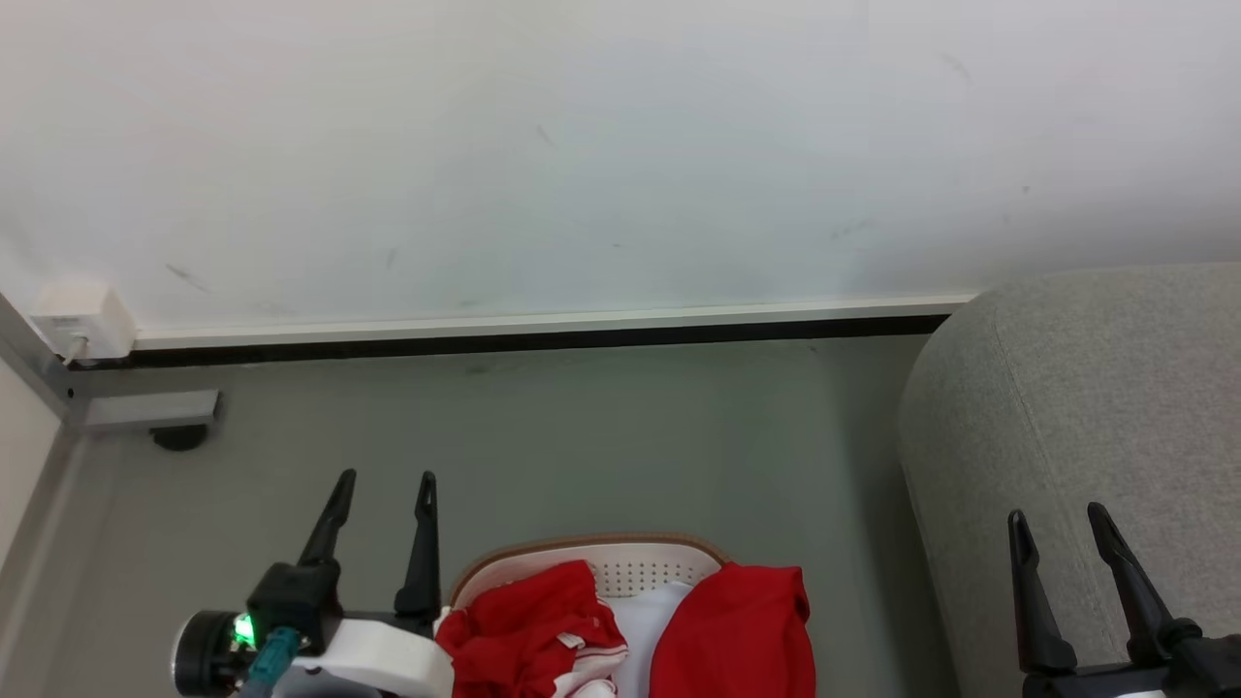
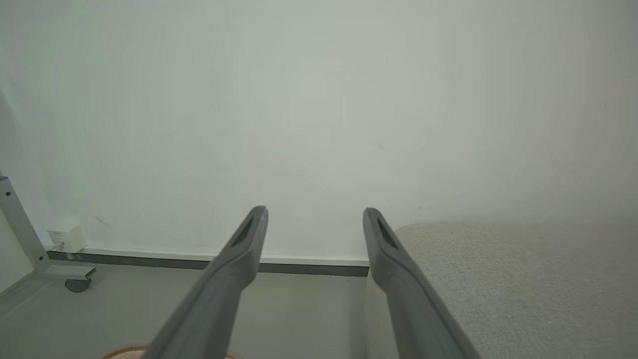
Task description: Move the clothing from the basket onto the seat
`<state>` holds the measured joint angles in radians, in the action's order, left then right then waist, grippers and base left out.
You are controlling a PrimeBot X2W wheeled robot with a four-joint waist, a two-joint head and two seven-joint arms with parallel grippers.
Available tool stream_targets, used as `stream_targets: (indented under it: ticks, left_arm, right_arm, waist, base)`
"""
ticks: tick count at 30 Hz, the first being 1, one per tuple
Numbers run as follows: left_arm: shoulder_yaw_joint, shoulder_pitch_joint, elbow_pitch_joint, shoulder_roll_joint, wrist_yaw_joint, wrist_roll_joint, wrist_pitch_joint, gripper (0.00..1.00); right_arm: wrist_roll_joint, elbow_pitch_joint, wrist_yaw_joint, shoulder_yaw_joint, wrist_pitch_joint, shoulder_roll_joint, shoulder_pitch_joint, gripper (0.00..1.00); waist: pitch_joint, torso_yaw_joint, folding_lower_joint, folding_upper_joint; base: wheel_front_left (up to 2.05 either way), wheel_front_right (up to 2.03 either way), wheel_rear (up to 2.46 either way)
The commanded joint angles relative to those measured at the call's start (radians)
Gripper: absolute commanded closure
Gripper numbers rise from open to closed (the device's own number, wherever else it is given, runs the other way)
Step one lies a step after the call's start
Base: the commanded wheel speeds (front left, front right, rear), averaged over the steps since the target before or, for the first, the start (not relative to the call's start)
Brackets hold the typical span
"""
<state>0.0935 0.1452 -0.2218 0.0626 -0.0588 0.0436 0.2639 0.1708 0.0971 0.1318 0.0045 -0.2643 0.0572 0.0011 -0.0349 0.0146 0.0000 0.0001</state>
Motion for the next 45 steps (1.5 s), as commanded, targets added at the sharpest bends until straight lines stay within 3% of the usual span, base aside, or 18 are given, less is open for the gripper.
stream_targets:
  ticks: [1, 11, 16, 30, 39, 45]
  left_arm:
    - [-0.004, 0.016, -0.007, -0.002, 0.006, -0.001, 0.001, 0.00]
    - [-0.014, 0.061, -0.080, -0.004, 0.022, -0.011, 0.001, 0.00]
    - [-0.006, 0.101, -0.165, 0.012, 0.051, -0.022, 0.001, 0.00]
    - [0.052, 0.297, -0.593, 0.115, 0.124, -0.070, 0.001, 0.00]
    - [0.112, 0.432, -0.889, 0.155, 0.162, -0.090, -0.005, 0.00]
    - [0.142, 0.517, -1.002, 0.180, 0.175, -0.096, -0.043, 0.00]
  right_arm:
    - [0.007, -0.003, -0.002, -0.005, 0.000, 0.001, -0.010, 0.00]
    - [0.030, -0.014, -0.002, -0.009, 0.000, -0.002, -0.050, 0.00]
    - [0.098, -0.039, -0.002, -0.008, 0.000, -0.005, -0.085, 0.00]
    - [0.230, -0.145, -0.002, 0.003, 0.000, -0.006, -0.204, 0.00]
    - [0.265, -0.203, -0.002, -0.001, 0.000, -0.007, -0.249, 0.00]
    - [0.294, -0.212, -0.002, 0.006, 0.000, -0.007, -0.277, 0.00]
  waist:
    - [-0.016, -0.016, 0.0000, -0.0001]
    - [-0.109, -0.106, 0.0000, -0.0001]
    - [-0.174, -0.160, 0.0000, -0.0001]
    - [-0.396, -0.311, 0.0000, -0.0001]
    - [-0.503, -0.375, 0.0000, -0.0001]
    - [-0.576, -0.410, 0.0000, -0.0001]
  base:
    - [0.00, 0.00, 0.00]
    - [0.00, 0.00, 0.00]
    - [0.00, 0.00, 0.00]
    - [0.00, 0.00, 0.00]
    - [0.00, 0.00, 0.00]
    - [0.00, 0.00, 0.00]
